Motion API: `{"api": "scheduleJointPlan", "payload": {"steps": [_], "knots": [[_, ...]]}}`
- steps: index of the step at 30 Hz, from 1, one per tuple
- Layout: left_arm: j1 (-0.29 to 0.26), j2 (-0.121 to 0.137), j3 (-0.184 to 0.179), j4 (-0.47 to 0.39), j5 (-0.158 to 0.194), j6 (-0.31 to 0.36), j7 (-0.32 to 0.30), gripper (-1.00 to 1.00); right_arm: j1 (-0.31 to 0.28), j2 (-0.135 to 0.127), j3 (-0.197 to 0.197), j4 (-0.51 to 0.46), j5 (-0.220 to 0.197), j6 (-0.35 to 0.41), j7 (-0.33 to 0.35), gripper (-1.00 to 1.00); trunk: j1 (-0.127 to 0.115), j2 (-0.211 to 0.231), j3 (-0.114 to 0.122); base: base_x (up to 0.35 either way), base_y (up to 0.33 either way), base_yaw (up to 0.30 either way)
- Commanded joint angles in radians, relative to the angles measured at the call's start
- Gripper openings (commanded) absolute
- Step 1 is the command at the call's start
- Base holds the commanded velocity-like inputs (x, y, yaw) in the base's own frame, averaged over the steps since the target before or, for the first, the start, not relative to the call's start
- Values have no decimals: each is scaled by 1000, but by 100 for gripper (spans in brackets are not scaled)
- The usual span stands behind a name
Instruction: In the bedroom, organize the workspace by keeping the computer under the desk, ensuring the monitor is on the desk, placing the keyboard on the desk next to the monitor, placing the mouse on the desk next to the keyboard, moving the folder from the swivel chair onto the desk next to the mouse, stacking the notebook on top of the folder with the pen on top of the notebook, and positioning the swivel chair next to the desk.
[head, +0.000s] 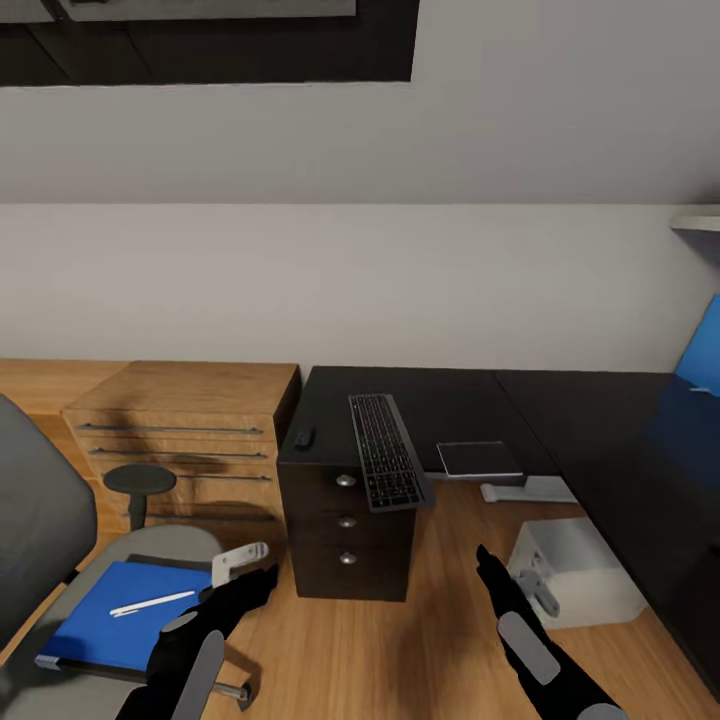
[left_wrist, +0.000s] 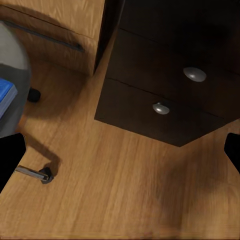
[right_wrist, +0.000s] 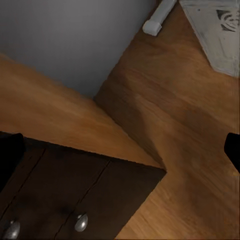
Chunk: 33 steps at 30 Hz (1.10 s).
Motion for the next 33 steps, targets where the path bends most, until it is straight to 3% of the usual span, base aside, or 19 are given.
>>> {"api": "scheduleJointPlan", "payload": {"steps": [1,2,4,5,6,9,13,17,18,22,27,33], "knots": [[0,3,-1,28,10,0,8,100,-5,15,8,36,101,-61,-6,100,-4,7,2,0,0,0],[1,4,-1,37,10,-1,7,100,-6,20,7,50,138,-82,-6,100,-8,14,5,0,0,0],[23,13,0,75,8,-3,7,100,-8,34,8,126,288,-173,-6,100,-15,28,12,0,0,0],[51,18,0,92,1,-5,8,100,-9,50,8,198,391,-239,-6,100,-19,35,15,0,0,0],[71,21,0,99,-8,-7,9,100,-9,64,8,243,447,-278,-6,100,-23,42,18,0,0,0],[103,22,-1,106,-30,-24,9,100,-9,94,7,307,509,-317,-6,100,-35,63,27,0,0,0],[142,22,-2,129,-67,-90,8,100,-9,133,6,393,554,-344,-6,100,-50,91,40,0,0,0],[168,21,-5,183,-99,-215,5,100,-9,152,5,465,573,-356,-6,100,-65,119,52,0,0,0],[186,19,-6,318,-125,-476,3,100,-8,160,3,518,581,-362,-6,100,-69,126,55,0,0,0],[193,19,-7,435,-132,-632,1,100,-6,161,3,537,582,-363,-6,100,-77,140,62,0,0,0],[197,19,-12,541,-135,-765,1,100,-4,161,3,567,585,-364,-5,100,-77,140,62,0,0,0],[197,20,-20,596,-136,-790,4,100,-3,160,5,576,608,-364,-4,100,-77,140,62,0,0,0]]}}
